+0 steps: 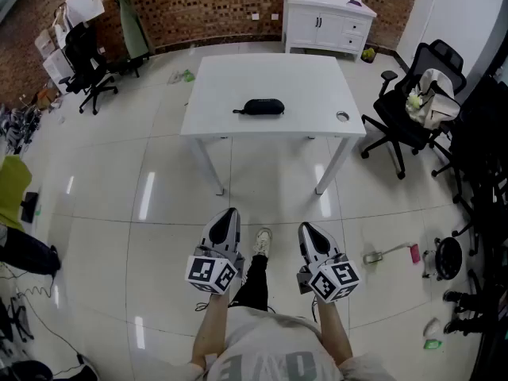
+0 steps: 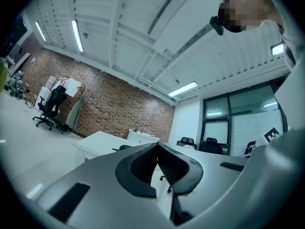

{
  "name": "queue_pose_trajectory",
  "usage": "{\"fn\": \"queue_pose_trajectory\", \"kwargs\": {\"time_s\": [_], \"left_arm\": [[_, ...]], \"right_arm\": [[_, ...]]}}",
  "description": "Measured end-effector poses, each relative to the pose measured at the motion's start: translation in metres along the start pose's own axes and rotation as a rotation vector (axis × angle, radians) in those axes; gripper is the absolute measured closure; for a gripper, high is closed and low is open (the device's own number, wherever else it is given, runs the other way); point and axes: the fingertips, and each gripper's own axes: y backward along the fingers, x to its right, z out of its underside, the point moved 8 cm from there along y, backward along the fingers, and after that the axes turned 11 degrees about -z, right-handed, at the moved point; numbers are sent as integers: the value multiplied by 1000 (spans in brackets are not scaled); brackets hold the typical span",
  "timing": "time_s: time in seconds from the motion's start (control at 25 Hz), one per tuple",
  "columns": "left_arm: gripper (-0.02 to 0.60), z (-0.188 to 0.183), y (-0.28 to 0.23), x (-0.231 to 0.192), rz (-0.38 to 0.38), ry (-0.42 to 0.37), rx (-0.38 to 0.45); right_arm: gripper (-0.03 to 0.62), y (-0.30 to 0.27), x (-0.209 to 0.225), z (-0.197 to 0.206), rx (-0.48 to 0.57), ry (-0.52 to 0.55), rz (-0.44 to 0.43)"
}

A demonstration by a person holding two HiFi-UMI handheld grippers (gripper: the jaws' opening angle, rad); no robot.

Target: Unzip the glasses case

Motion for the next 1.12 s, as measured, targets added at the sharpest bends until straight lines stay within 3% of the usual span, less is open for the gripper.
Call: {"fn": "queue_pose_trajectory", "kwargs": {"time_s": [0.36, 0.64, 0.8, 0.96, 1.12], "left_arm": [[580, -27, -277, -61, 87, -45, -95], [578, -6, -406, -66, 84, -30, -199], [580, 17, -456, -77, 42, -67, -332], [580, 33, -503, -84, 2, -122, -457], [578, 44, -539, -91, -1, -193, -587]], "right_arm": [[599, -228, 150, -75, -88, 55, 5], [599, -318, 248, -94, -170, 14, -18], [599, -355, 291, -81, -349, 56, -41], [500, -380, 332, -59, -566, 41, -60], [493, -408, 348, -49, -712, 117, -118]]}}
